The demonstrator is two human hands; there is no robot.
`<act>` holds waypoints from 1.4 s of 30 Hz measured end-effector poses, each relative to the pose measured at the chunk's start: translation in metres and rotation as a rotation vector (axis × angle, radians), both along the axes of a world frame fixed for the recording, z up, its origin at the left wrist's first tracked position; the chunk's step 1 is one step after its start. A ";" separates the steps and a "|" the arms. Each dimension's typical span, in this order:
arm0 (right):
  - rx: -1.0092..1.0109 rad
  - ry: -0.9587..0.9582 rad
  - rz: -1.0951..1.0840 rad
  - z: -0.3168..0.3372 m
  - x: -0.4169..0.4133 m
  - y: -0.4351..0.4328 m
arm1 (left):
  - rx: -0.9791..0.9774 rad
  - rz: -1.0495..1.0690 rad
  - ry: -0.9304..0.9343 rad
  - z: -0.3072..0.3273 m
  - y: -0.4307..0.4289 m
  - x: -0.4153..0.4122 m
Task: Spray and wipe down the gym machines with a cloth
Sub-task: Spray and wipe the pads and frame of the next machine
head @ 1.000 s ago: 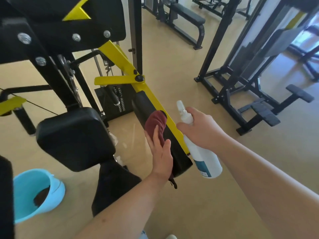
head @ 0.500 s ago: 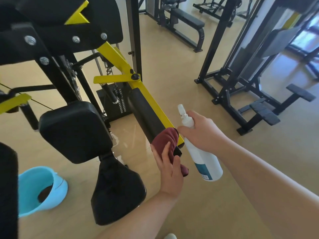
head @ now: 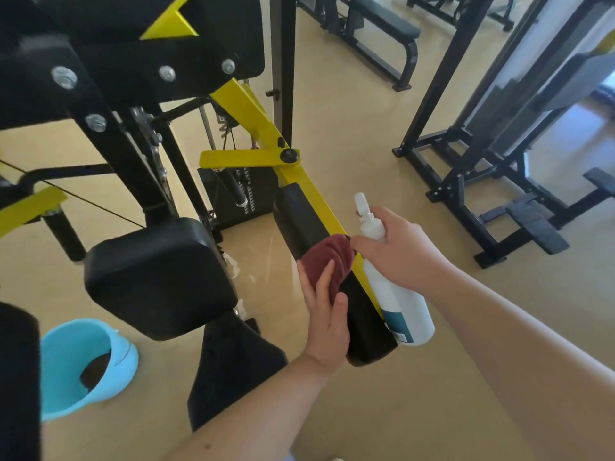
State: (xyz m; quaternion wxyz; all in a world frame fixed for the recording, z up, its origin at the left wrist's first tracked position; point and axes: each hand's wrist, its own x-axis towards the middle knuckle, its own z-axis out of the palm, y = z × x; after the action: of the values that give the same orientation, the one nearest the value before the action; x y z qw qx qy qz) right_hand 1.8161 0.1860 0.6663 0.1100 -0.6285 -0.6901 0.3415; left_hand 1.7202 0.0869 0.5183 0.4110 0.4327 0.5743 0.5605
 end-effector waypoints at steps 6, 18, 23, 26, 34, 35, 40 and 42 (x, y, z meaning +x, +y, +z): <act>-0.030 -0.071 0.001 -0.006 -0.022 0.042 | -0.094 0.032 -0.041 0.002 0.072 -0.050; -0.023 -0.073 -0.024 -0.004 -0.043 0.066 | -0.084 0.037 -0.019 0.014 0.132 -0.095; -0.038 -0.045 -0.043 0.001 -0.028 0.036 | -0.024 0.068 -0.056 0.019 0.099 -0.065; -0.046 -0.018 -0.060 0.002 -0.011 0.015 | -0.094 0.045 -0.078 0.015 0.062 -0.038; -0.035 -0.019 -0.068 0.002 0.042 -0.037 | -0.169 0.024 -0.027 0.018 -0.015 0.018; -0.036 -0.012 -0.065 0.002 0.046 -0.044 | -0.167 0.021 -0.026 0.020 -0.021 0.023; -0.026 0.005 -0.015 0.008 0.062 -0.079 | -0.164 -0.042 -0.011 0.027 -0.057 0.046; -0.017 0.024 0.004 0.013 0.065 -0.089 | -0.154 -0.055 0.029 0.027 -0.070 0.051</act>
State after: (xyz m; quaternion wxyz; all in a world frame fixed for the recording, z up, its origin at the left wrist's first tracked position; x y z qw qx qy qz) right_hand 1.8812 0.0972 0.6790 0.1120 -0.6238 -0.6871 0.3552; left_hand 1.7709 0.0165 0.5457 0.4497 0.4234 0.6096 0.4969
